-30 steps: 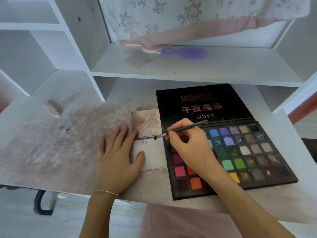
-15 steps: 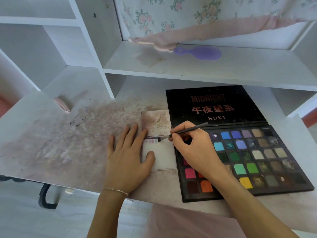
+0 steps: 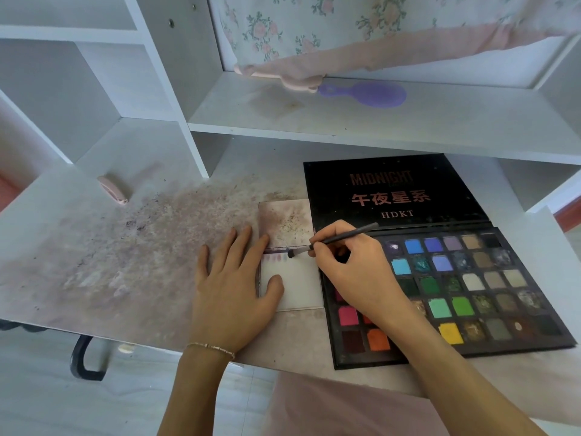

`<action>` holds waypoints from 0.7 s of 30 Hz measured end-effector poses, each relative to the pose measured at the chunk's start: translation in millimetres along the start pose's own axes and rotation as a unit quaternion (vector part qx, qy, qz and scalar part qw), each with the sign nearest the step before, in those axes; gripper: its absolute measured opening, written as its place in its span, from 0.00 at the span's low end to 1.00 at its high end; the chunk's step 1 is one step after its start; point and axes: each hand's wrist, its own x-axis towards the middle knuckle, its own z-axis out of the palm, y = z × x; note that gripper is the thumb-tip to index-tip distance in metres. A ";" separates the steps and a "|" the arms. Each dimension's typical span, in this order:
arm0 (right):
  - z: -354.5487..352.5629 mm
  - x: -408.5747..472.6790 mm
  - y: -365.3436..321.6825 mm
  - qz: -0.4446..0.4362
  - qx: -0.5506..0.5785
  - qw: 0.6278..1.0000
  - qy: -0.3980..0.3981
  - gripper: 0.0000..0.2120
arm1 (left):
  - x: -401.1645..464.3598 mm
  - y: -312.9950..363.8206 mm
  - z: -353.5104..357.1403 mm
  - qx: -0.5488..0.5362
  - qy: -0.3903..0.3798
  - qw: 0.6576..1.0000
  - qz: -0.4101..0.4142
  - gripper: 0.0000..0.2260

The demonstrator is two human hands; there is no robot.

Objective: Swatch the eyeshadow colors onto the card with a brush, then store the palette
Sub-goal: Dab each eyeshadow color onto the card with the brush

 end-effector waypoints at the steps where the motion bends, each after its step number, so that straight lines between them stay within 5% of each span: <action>1: -0.2 -0.2 0.2 0.002 0.002 1.000 -0.001 0.10 | -0.1 0.0 -0.2 -0.001 0.000 1.000 0.000 0.36; 21: -0.2 0.8 2.6 0.012 0.013 1.000 -0.001 0.07 | 0.0 -0.5 0.7 -0.006 0.001 1.000 0.001 0.36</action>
